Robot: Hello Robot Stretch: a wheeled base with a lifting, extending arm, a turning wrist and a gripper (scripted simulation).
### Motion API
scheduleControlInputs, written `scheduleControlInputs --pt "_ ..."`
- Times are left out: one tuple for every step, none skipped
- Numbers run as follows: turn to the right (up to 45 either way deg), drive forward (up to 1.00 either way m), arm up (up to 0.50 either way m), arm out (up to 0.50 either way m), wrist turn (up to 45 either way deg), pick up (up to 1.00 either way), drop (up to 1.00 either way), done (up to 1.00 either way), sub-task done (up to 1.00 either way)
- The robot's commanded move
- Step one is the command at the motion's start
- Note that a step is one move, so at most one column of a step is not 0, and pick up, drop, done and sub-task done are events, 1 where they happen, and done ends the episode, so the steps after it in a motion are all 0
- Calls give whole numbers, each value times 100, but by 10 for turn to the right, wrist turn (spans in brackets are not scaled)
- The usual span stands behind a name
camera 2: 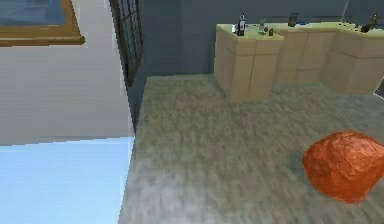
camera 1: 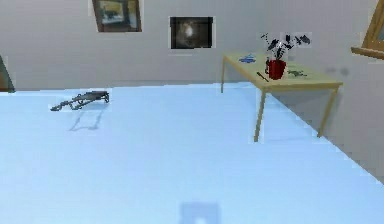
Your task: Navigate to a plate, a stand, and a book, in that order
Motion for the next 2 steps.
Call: scheduleControlInputs --pt "0 100 0 0 0 0 0 0 0" --pt "30 0 0 0 0 0 0 0 0"
